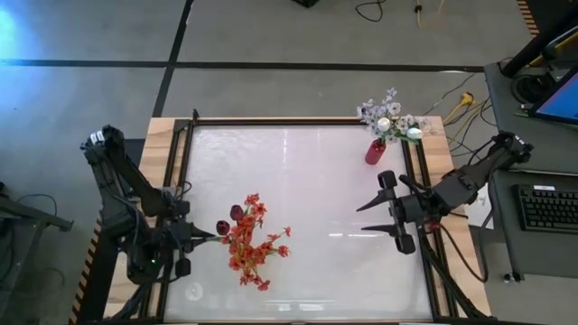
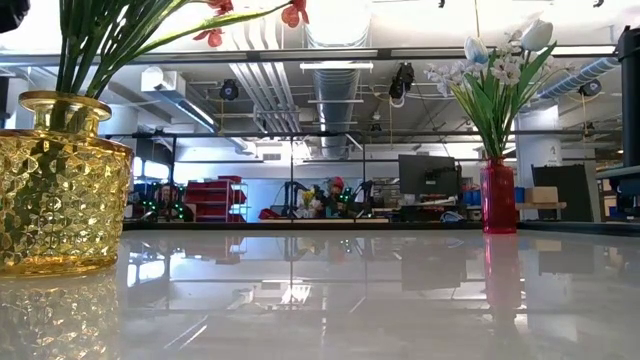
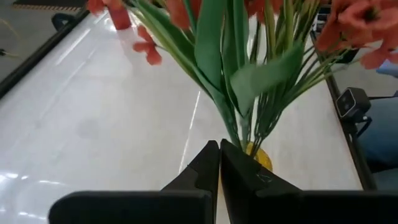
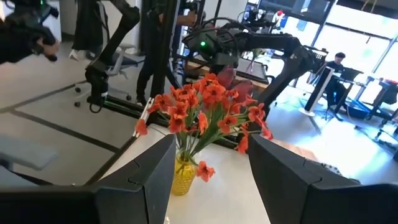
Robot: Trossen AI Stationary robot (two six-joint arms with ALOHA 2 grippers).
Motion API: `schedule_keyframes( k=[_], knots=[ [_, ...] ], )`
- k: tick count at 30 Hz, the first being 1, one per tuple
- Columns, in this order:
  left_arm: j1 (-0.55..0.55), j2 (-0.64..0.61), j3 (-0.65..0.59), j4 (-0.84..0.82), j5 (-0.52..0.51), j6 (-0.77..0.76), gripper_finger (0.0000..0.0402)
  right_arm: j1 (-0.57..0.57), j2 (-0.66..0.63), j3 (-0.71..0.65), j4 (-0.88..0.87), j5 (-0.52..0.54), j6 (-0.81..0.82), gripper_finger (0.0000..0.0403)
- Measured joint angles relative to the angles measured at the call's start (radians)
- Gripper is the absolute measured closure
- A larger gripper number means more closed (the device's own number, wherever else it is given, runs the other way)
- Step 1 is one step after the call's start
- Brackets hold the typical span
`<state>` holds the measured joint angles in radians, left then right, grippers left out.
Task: Sort flowers into vase by color
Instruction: Return to Home Position
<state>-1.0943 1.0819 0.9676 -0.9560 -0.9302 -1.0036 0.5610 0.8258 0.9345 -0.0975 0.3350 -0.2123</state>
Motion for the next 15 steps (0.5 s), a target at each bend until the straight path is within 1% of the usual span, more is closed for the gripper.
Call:
schedule_keyframes(
  k=[7,10,15],
  knots=[
    [0.004,-0.039,-0.130,0.197,-0.003,0.050,0.0402,0.000,-0.079,-0.083,0.013,0.002,0.047,0.0209],
    [0.020,-0.054,-0.186,0.287,-0.003,0.081,0.0402,0.000,-0.106,-0.133,0.056,0.002,0.048,0.0209],
    [0.069,-0.085,-0.275,0.464,0.005,0.210,0.0401,-0.001,-0.139,-0.193,0.113,0.003,0.065,0.0209]
  ],
)
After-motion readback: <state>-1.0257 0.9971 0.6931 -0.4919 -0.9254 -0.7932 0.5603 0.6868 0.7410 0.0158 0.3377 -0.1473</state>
